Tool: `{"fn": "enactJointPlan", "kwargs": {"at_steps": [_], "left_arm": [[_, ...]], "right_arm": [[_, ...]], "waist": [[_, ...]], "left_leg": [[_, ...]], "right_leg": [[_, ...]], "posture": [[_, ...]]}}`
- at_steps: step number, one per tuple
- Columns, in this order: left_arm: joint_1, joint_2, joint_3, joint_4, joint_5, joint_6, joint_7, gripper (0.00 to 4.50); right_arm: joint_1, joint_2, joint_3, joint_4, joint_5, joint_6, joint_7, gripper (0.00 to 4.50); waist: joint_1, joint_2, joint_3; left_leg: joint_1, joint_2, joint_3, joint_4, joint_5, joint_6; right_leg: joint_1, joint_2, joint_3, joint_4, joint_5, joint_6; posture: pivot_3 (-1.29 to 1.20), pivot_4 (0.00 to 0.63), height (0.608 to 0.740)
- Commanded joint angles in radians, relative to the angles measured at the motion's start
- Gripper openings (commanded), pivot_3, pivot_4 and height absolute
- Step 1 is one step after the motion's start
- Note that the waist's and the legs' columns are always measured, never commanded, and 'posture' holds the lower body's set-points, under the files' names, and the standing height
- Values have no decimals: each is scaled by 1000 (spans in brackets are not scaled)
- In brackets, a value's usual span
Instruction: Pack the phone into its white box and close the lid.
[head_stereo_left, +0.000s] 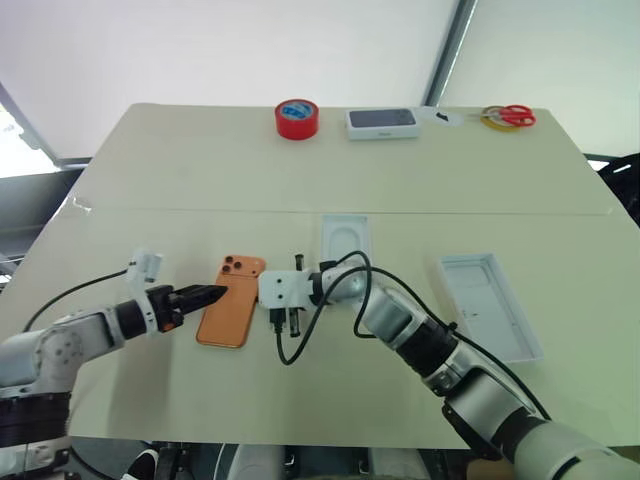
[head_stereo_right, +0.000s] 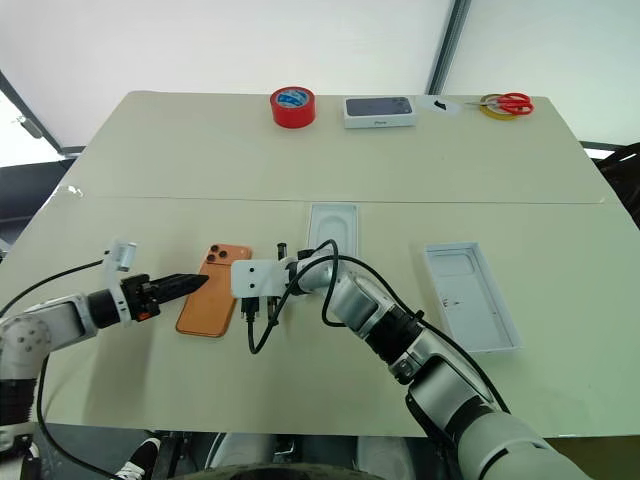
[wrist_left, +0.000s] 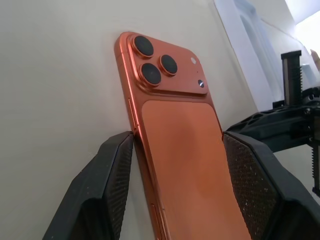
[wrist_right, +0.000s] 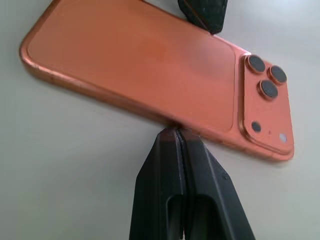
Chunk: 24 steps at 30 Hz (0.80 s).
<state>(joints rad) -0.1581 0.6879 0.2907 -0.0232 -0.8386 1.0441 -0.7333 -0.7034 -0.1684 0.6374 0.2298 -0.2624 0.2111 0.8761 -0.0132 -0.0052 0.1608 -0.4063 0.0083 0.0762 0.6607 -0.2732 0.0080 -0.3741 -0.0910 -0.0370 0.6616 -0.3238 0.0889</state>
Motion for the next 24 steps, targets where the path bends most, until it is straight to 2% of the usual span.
{"fn": "enactJointPlan", "kwargs": {"at_steps": [1,8,14,24], "left_arm": [[-7,-78,-94,-34,-61,136,14,2972],[-73,-99,-54,-98,-94,240,59,2972],[-91,-114,41,-33,-124,273,94,2972],[-54,-103,74,25,-137,255,63,2972]], "right_arm": [[-8,8,-15,5,-5,13,-8,25],[0,6,-20,7,-4,14,-16,25],[-3,7,-22,12,-5,10,-20,25],[-4,-2,-21,17,-10,-5,-19,25]], "waist": [[3,2,-1],[-3,1,-1],[-8,0,-1],[-18,-1,-1]], "left_leg": [[0,0,0,0,0,0],[-1,-2,-1,0,-1,2],[-2,-2,0,0,-1,2],[-2,-2,0,0,-1,2]], "right_leg": [[0,0,0,0,0,0],[1,-2,-1,0,0,0],[1,-2,-1,1,0,0],[1,-1,-1,1,0,0]], "posture": [[0,150,730],[0,150,730],[0,150,730],[0,150,730]]}}
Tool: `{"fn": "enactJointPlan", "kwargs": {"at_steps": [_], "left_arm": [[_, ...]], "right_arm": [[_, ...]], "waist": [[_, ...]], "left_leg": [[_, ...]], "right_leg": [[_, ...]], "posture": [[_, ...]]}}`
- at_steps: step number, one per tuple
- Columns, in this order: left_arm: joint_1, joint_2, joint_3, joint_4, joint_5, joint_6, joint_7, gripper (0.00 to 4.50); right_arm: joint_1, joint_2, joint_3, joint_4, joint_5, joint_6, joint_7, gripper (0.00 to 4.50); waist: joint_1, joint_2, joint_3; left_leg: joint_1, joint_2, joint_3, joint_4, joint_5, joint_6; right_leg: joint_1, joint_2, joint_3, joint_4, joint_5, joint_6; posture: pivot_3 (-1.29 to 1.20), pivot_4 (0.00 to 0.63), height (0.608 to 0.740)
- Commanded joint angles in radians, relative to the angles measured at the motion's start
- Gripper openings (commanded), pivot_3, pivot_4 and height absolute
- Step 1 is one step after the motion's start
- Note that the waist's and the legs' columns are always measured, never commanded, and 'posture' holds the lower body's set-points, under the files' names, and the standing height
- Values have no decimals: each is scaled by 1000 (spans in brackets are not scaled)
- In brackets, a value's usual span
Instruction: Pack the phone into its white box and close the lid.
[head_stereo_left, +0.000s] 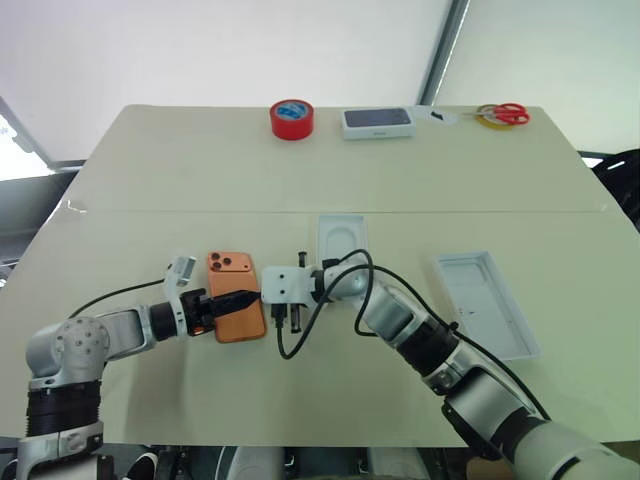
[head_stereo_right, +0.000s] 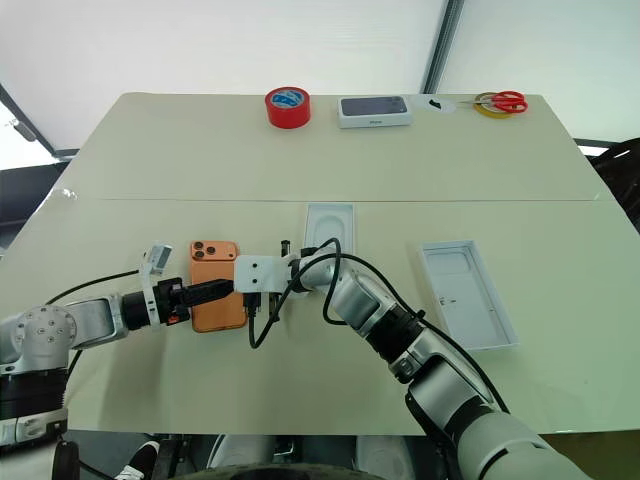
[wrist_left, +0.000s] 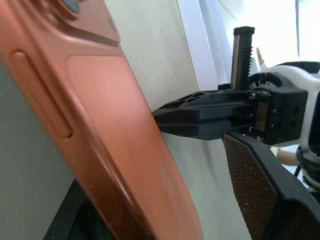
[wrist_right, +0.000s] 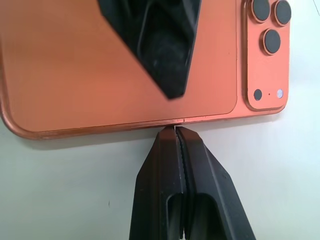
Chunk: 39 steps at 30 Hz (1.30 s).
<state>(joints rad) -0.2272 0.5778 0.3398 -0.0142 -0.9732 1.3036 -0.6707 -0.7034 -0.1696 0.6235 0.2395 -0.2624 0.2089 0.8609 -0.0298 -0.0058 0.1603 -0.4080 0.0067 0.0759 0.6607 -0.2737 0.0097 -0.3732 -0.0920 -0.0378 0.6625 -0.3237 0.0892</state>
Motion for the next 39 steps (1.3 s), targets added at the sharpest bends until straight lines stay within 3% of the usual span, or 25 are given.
{"fn": "enactJointPlan", "kwargs": {"at_steps": [1,4,6,14,18,26,30,31,33,37,39], "left_arm": [[15,0,26,23,-3,-7,5,2972],[17,-28,28,41,-11,0,18,2054],[17,-40,33,48,-20,9,26,1086],[-8,-38,74,111,-52,38,31,1086],[-14,-57,108,133,-93,68,37,19],[-7,-67,111,127,-100,84,51,19],[-24,-88,202,140,-174,69,46,19],[-22,-96,215,127,-186,56,42,1],[-9,-108,207,83,-176,21,45,0],[11,-133,171,0,-167,-16,55,0],[15,-144,167,-16,-176,-23,60,0]], "right_arm": [[-4,-1,-7,7,-10,-4,-4,25],[-3,-1,-9,6,-11,-2,-6,0],[-3,-3,-8,6,-13,-4,-7,0],[-8,-4,-42,-21,6,-23,-21,0],[-4,-3,-85,-72,52,-6,-11,0],[-7,-2,-133,-102,75,-7,-25,0],[-4,-14,-296,-198,295,70,67,0],[9,-54,-322,-225,369,102,149,258],[30,-126,-322,-237,367,78,192,841],[131,-313,-294,-275,340,-29,300,2768],[164,-353,-305,-286,346,-45,303,2768]], "waist": [[-3,0,0],[-5,0,0],[-8,0,0],[-10,-1,0],[-12,-1,1],[-13,-1,1],[-12,-2,2],[-11,-2,2],[-8,-4,2],[-5,-6,3],[-10,-6,4]], "left_leg": [[0,0,0,0,0,0],[0,0,0,0,0,0],[0,0,0,0,0,0],[0,0,0,0,0,0],[0,0,0,0,0,0],[0,0,0,-1,0,0],[-1,0,0,-1,0,0],[-1,0,0,-1,0,0],[-1,0,0,-1,0,0],[-1,-1,0,-2,-1,1],[-2,0,1,-5,-1,2]], "right_leg": [[0,0,0,0,0,0],[0,0,0,0,0,0],[0,0,0,0,0,0],[0,0,0,0,0,0],[0,0,0,0,0,0],[0,0,0,0,0,0],[-1,0,0,0,0,0],[0,0,0,-1,0,0],[0,0,-1,-2,0,0],[1,-1,-1,-5,0,0],[1,-1,-1,-8,0,0]], "posture": [[0,150,730],[0,150,730],[0,150,730],[0,150,730],[0,150,730],[0,150,730],[0,150,730],[0,150,730],[0,150,730],[0,150,730],[0,150,730]]}}
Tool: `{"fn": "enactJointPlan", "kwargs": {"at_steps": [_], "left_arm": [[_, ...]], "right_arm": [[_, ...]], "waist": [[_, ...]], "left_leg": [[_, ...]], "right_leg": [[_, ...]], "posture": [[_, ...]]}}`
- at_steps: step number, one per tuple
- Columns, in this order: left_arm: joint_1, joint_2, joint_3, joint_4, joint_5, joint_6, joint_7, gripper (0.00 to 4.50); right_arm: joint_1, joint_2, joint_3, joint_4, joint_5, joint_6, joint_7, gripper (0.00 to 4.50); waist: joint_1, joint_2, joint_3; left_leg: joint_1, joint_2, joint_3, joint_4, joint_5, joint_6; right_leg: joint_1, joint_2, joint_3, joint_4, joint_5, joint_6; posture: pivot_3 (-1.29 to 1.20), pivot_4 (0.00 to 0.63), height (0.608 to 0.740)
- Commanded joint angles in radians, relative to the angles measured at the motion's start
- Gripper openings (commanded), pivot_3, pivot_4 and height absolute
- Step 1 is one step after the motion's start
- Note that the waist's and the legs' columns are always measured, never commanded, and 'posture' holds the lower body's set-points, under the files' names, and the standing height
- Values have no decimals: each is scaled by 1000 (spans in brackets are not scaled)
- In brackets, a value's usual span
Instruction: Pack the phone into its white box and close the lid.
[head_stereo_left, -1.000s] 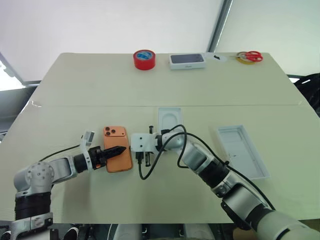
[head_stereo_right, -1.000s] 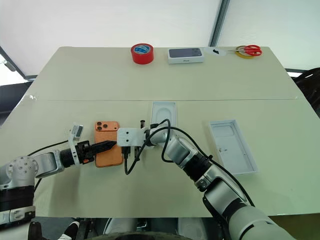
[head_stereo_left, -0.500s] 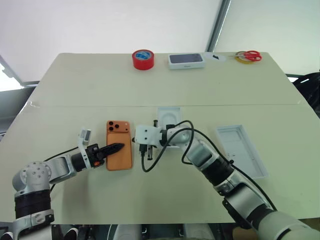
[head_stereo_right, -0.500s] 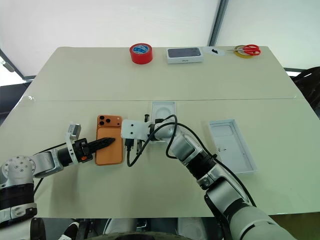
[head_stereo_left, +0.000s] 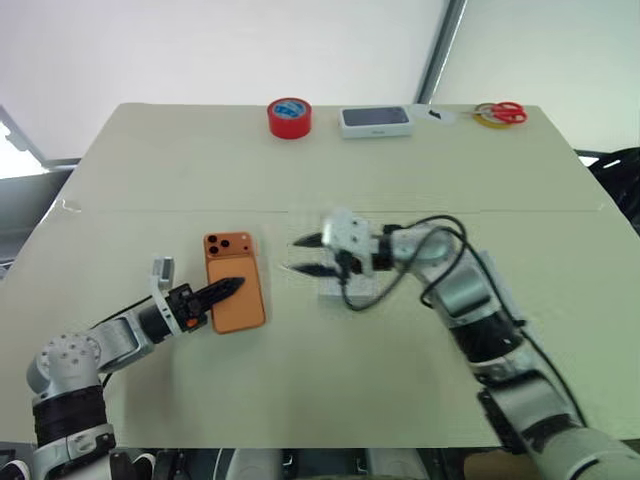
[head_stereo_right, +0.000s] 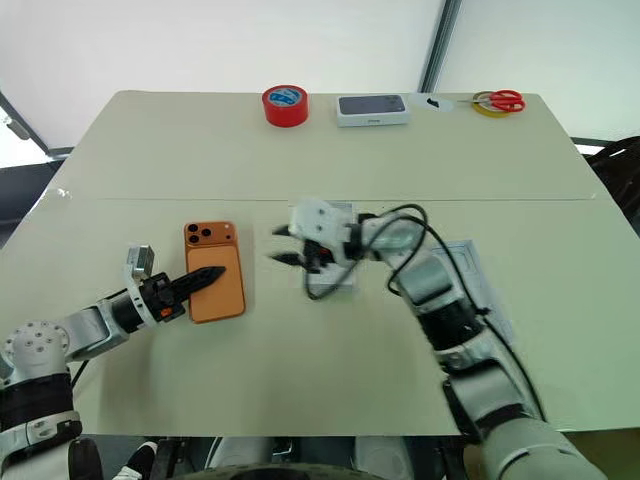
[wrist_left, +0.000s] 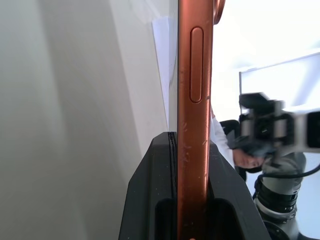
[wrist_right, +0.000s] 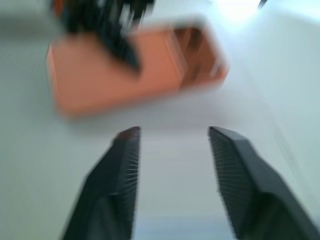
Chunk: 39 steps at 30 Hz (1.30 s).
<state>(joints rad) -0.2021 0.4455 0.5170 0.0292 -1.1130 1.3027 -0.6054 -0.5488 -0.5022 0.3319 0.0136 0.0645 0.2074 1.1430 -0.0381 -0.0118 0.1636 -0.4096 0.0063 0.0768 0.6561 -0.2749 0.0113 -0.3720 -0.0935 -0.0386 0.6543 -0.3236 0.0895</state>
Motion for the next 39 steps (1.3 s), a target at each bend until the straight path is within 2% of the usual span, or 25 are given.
{"fn": "enactJointPlan", "kwargs": {"at_steps": [1,7,10,12,22,28,31,32,39], "left_arm": [[-8,-16,-11,-65,-37,-28,-2,0],[-9,-15,-46,-86,-23,-60,2,0],[-18,-10,-57,-77,-23,-63,3,0],[-25,-5,-59,-64,-32,-57,7,0],[-22,1,-68,-64,-37,-51,7,0],[-20,-14,-73,-76,-42,-55,25,0],[-21,-15,-73,-78,-44,-54,31,0],[-23,-15,-73,-79,-46,-54,35,0],[-95,-44,-60,-68,-72,-77,98,0]], "right_arm": [[20,-33,-17,-57,5,-69,10,2768],[55,-62,-24,-55,13,-88,4,2768],[52,-58,-20,-39,10,-95,-4,2007],[54,-63,-6,-22,-23,-130,-18,1047],[69,-61,-10,-38,-8,-104,-12,1047],[58,-63,17,9,-57,-114,-20,1047],[51,-64,20,13,-50,-92,-5,193],[51,-67,20,10,-47,-91,1,83],[58,-44,10,-90,-8,10,-18,83]], "waist": [[-7,0,0],[-4,-1,1],[-3,-2,1],[-2,-3,2],[0,-3,2],[1,-3,2],[1,-3,2],[1,-3,2],[6,-4,3]], "left_leg": [[0,0,0,-1,0,0],[1,4,0,-6,4,-6],[1,4,0,-6,4,-6],[1,4,0,-5,4,-6],[1,4,0,-5,5,-6],[1,4,0,-5,5,-6],[1,4,0,-4,5,-6],[1,4,0,-4,5,-6],[1,4,0,-3,5,-6]], "right_leg": [[0,0,0,0,0,0],[-2,4,-1,-1,0,0],[-2,4,-1,-1,0,0],[-1,4,-1,-1,0,0],[-1,4,-1,-1,0,0],[-1,4,-1,-1,0,0],[-1,4,-1,-1,0,0],[-1,4,-1,-1,0,0],[0,4,-1,-1,0,0]], "posture": [[0,150,730],[0,150,730],[0,150,730],[0,150,730],[0,150,730],[0,150,730],[0,150,730],[0,150,730],[0,150,730]]}}
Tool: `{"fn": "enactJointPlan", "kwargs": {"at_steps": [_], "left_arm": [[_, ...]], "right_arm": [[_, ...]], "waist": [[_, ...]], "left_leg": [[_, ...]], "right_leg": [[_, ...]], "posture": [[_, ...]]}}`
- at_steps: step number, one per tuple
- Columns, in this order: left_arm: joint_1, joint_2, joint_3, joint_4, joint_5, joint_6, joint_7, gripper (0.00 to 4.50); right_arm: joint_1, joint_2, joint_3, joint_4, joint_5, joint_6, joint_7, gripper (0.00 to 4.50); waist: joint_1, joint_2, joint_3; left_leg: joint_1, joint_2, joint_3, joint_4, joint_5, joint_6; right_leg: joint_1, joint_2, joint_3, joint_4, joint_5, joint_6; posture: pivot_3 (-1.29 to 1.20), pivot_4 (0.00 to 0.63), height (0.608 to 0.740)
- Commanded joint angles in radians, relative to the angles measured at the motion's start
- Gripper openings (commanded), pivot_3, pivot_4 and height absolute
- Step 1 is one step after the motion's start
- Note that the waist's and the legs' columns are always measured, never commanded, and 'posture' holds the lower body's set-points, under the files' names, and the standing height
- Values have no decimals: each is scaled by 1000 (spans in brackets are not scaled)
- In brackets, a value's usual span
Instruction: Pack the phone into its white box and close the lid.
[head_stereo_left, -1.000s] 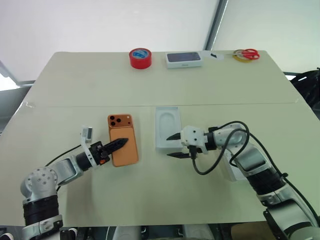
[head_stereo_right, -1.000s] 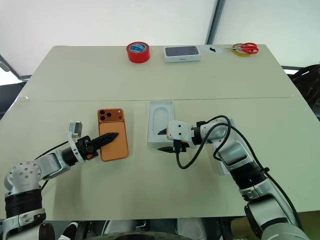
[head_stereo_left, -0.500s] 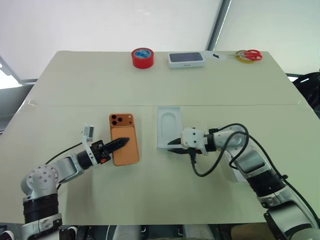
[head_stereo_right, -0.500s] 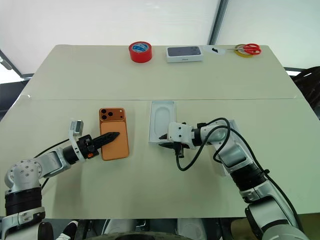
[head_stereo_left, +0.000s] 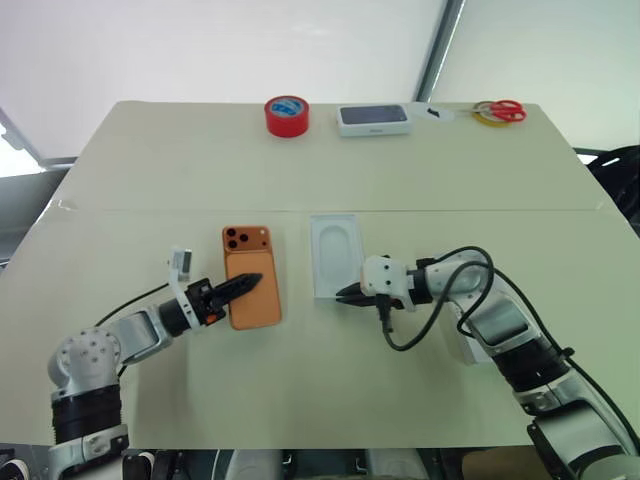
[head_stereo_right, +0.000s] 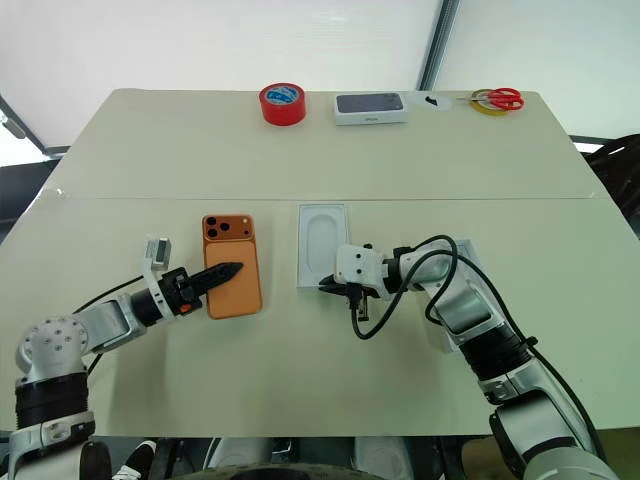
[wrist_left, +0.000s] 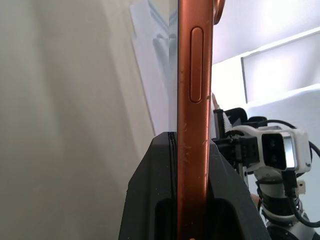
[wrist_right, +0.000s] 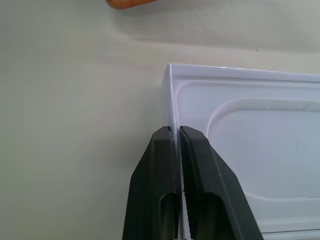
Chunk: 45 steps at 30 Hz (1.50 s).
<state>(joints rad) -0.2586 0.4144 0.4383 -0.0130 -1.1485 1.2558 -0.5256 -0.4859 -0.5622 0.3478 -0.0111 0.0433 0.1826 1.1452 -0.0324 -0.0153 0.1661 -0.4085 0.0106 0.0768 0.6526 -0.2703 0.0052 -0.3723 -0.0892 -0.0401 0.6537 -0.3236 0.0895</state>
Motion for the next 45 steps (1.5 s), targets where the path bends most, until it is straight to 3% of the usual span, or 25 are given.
{"fn": "enactJointPlan", "kwargs": {"at_steps": [1,10,13,18,24,33,42,45], "left_arm": [[-61,-24,21,-19,-39,-37,40,0],[-200,-116,-25,45,-33,-52,114,0],[-222,-125,-67,99,10,-68,101,0],[-265,-109,-119,190,57,-62,34,0],[-323,-122,-160,269,97,-62,-33,0],[-366,-148,-225,341,191,-75,-68,0],[-424,-167,-217,390,218,-27,-51,4308],[-451,-159,-198,356,192,63,-8,4465]], "right_arm": [[-4,21,3,-79,-1,55,-36,83],[6,93,77,-172,-71,197,-150,83],[-5,106,71,-177,-41,224,-139,1096],[-30,53,-34,-183,74,221,-53,3666],[-82,-44,-149,-5,110,155,-23,3666],[-82,-79,-144,143,60,16,-40,3666],[-77,-68,-142,155,49,2,-52,3739],[-77,-65,-135,160,39,-8,-58,3739]], "waist": [[2,0,0],[18,-1,0],[18,-1,0],[21,-3,2],[22,-4,3],[18,-4,3],[22,-4,3],[20,-4,3]], "left_leg": [[0,0,0,0,0,0],[0,0,0,2,0,0],[0,0,0,3,0,0],[-1,0,0,7,0,0],[-2,0,-1,10,-1,2],[-2,1,0,10,-1,2],[-2,1,0,12,-1,2],[-1,1,0,12,-1,2]], "right_leg": [[0,0,0,0,0,0],[0,2,0,1,0,0],[0,2,0,2,0,0],[0,3,-1,4,0,0],[2,3,-1,5,0,0],[1,4,-1,5,0,1],[2,3,-1,6,0,1],[2,4,-1,6,0,1]], "posture": [[0,150,730],[0,150,730],[0,150,730],[0,150,730],[0,150,730],[0,150,730],[0,150,730],[0,150,730]]}}
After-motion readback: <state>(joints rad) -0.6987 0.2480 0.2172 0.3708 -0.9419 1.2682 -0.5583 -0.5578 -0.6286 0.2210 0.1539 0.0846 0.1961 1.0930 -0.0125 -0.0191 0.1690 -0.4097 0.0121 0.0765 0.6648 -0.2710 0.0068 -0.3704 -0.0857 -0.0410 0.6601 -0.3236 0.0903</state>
